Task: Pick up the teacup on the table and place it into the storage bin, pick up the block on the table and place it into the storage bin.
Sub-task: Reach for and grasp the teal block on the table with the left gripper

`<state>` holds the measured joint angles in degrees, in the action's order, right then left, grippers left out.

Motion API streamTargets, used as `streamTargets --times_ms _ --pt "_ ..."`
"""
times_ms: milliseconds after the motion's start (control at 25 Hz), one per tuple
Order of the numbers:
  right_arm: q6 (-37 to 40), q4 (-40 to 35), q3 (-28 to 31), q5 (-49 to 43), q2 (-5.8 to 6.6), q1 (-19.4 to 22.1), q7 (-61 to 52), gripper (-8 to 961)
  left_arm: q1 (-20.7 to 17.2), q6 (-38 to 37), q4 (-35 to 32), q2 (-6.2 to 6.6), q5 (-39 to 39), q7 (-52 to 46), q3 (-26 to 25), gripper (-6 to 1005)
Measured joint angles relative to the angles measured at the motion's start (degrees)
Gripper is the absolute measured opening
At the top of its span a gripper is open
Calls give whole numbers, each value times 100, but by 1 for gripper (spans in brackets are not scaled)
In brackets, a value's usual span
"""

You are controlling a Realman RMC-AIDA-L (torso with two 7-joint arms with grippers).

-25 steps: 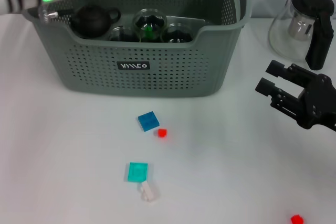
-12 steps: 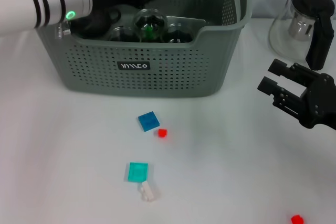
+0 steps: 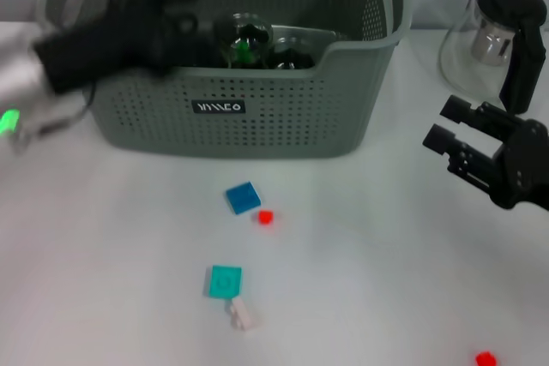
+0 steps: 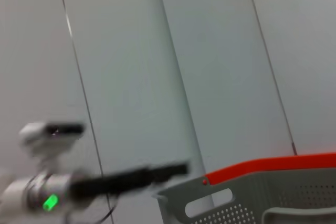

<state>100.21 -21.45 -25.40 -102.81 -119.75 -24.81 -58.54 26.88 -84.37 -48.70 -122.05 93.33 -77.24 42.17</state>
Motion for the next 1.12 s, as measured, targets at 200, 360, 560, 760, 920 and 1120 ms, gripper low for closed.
streamTargets --times_ms 200,360,560,760,920,1120 --pt "-19 0 9 1 4 -7 -1 576 -725 -802 546 -106 567 1393 -386 712" --pt "-52 0 8 0 5 -25 0 576 -1040 -853 777 -223 1595 2295 -453 861" --pt "-53 0 2 -12 0 -28 0 576 -1060 -794 1028 -227 2076 2804 -509 795" --pt "-27 0 0 -13 -5 11 0 576 -979 -508 1135 -215 2576 2910 -510 698" --pt "-13 2 0 -9 -4 35 0 576 -960 -191 1273 -228 2653 3138 -477 639" --pt "-10 9 -1 -5 -12 46 0 576 -894 134 1516 -231 2655 3298 -471 607"
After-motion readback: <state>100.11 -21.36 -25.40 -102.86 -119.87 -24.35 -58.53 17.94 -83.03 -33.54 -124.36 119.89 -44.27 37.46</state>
